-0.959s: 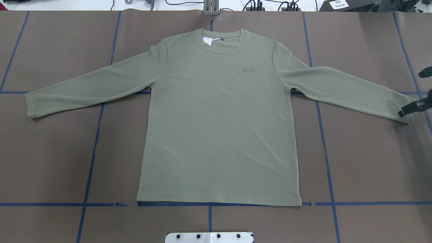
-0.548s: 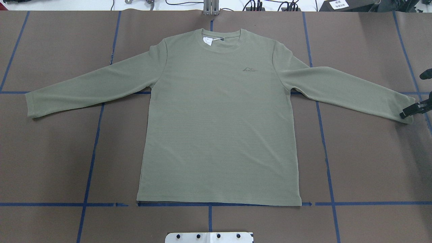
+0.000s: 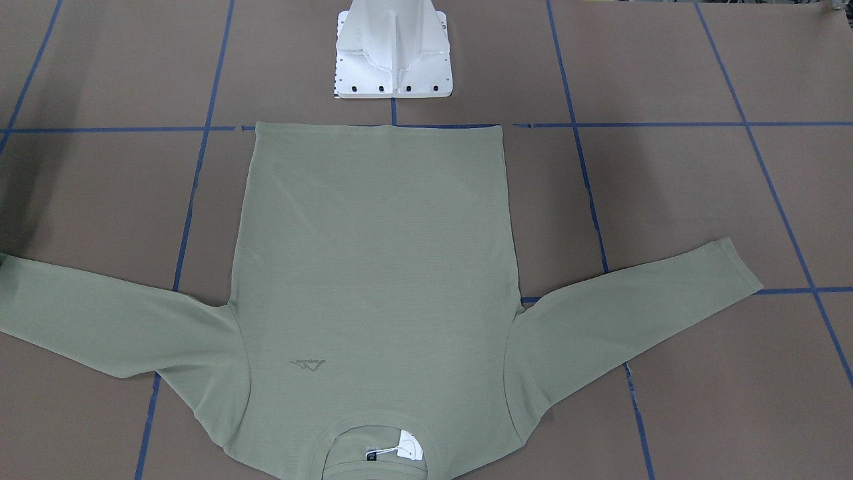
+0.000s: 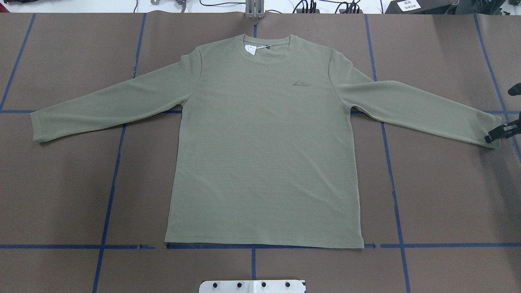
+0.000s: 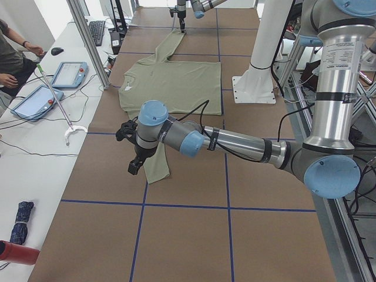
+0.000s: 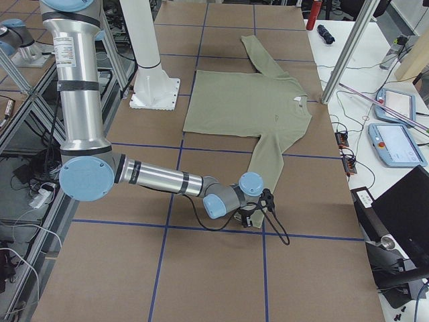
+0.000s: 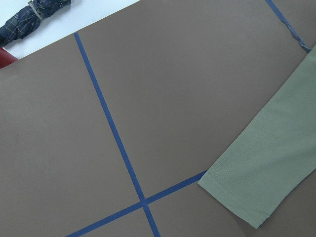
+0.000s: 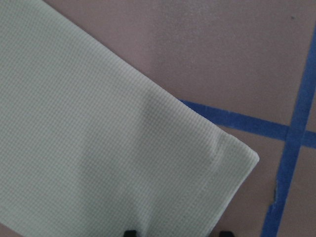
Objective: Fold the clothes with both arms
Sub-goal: 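Close the right gripper on the sleeve cuff and lift it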
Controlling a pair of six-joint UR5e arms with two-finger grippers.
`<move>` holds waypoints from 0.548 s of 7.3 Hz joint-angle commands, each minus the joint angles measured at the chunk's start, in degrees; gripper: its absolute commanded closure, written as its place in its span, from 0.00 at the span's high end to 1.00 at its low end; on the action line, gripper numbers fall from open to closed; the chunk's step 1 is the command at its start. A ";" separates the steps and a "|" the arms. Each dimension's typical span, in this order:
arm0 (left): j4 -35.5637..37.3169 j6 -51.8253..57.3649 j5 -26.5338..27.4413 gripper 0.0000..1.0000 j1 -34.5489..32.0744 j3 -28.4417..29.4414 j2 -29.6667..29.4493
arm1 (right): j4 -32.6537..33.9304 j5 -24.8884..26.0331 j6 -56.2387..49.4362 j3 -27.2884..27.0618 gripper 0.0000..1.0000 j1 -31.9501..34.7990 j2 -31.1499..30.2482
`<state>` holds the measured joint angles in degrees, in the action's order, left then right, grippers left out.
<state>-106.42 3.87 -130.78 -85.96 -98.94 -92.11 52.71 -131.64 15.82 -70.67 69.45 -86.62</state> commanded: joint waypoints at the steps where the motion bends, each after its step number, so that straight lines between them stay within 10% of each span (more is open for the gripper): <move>1: 0.07 0.00 0.00 1.00 0.00 0.06 0.00 | 0.03 -1.07 0.00 -0.78 0.16 0.07 0.40; 4: 0.07 0.00 0.00 1.00 0.00 0.06 0.09 | 0.12 -4.05 0.17 -2.97 0.00 2.35 -0.04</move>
<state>-106.35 3.87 -130.78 -85.96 -98.89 -92.06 52.81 -134.28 15.85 -72.29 70.49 -86.44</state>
